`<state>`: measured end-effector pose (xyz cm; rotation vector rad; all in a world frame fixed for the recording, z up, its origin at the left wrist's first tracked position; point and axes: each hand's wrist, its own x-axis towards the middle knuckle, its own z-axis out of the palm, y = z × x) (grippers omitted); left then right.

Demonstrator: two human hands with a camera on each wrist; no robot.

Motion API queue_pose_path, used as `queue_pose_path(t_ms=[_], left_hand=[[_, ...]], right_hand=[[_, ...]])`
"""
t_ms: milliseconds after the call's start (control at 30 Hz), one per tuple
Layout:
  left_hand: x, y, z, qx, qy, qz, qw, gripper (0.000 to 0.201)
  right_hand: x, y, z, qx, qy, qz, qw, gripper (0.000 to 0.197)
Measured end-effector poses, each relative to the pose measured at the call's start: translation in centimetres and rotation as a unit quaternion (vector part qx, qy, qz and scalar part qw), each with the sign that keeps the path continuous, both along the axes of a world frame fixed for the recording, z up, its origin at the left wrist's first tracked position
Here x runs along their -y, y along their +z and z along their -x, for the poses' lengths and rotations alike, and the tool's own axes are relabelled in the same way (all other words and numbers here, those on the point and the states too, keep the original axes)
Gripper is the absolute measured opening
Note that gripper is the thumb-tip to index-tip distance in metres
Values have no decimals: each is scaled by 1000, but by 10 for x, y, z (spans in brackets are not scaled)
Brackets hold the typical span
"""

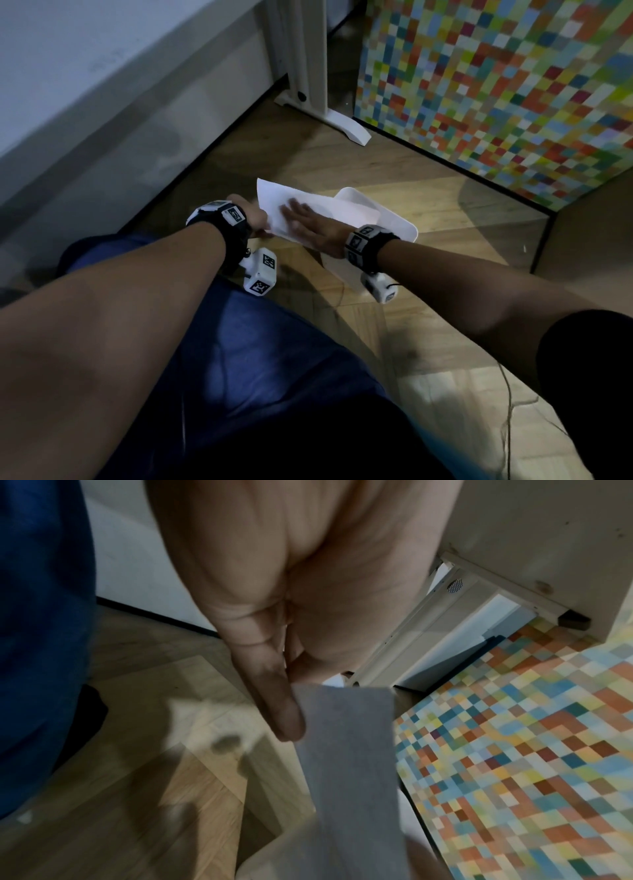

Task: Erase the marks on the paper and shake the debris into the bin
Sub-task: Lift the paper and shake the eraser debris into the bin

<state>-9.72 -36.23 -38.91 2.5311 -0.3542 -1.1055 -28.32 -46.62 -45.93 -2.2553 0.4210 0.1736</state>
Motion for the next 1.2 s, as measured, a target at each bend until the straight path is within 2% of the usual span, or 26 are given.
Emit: queue_pose_path(t_ms=[67, 100, 167, 200, 233, 300, 367, 433, 500, 567, 633, 733, 800, 867, 933, 1000, 1033, 1133, 1200], left_hand=[[1, -21, -21, -6, 3, -5, 1000, 45], [1, -28, -30, -1, 3, -11, 1000, 54], [2, -37, -44, -2, 5, -22, 1000, 71], [2, -34, -44, -3, 1, -30, 1000, 71], [2, -27, -40, 1, -5, -32, 999, 67], [1, -21, -32, 4, -10, -32, 999, 60], [0, -8, -16, -1, -14, -23, 1000, 65], [0, 9, -3, -1, -23, -9, 1000, 55], [0, 18, 1, -4, -28, -3, 1000, 40], [-1, 26, 0, 1, -16, -9, 1000, 38], [-3, 32, -2, 14, -18, -1, 1000, 27], [-4, 38, -1, 14, -15, -4, 1000, 19], [-5, 38, -1, 26, -20, -8, 999, 18], [-6, 38, 0, 24, -15, -7, 1000, 17], [-5, 35, 3, 22, -14, -5, 1000, 17], [-3, 32, 8, 28, -18, -4, 999, 21], [-2, 30, 8, 32, -19, -3, 999, 25], [1, 29, 8, 37, -17, 2, 999, 28], [0, 32, 5, 42, -19, 5, 999, 27]], right_hand=[[24, -27, 22, -54, -1, 3, 999, 58], [36, -35, 34, -91, -34, 16, 995, 58], [46, -36, 51, -200, -157, 19, 967, 63], [44, -30, 55, -235, -195, 33, 952, 70], [41, -21, 52, -229, -198, 59, 951, 74], [33, -7, 33, -128, -169, 69, 975, 70], [20, 4, 5, -42, -101, 43, 993, 73], [11, 3, -18, -6, -51, 29, 998, 81], [13, 1, -21, -21, -46, 25, 998, 74], [21, -8, -6, -54, -53, 27, 997, 67], [29, -22, 17, -103, -42, 51, 992, 64], [43, -37, 53, -221, -40, 82, 971, 64], [49, -32, 64, -251, -57, 105, 961, 65], [45, -15, 58, -225, -88, 111, 964, 59], [25, 8, 45, -126, -111, 82, 982, 53], [-2, 27, 30, -33, -124, -24, 992, 57], [-14, 31, 24, -13, -123, -83, 989, 58], [-24, 19, 24, -20, -103, -133, 986, 65], [-12, 7, 40, -77, -142, -145, 976, 80]])
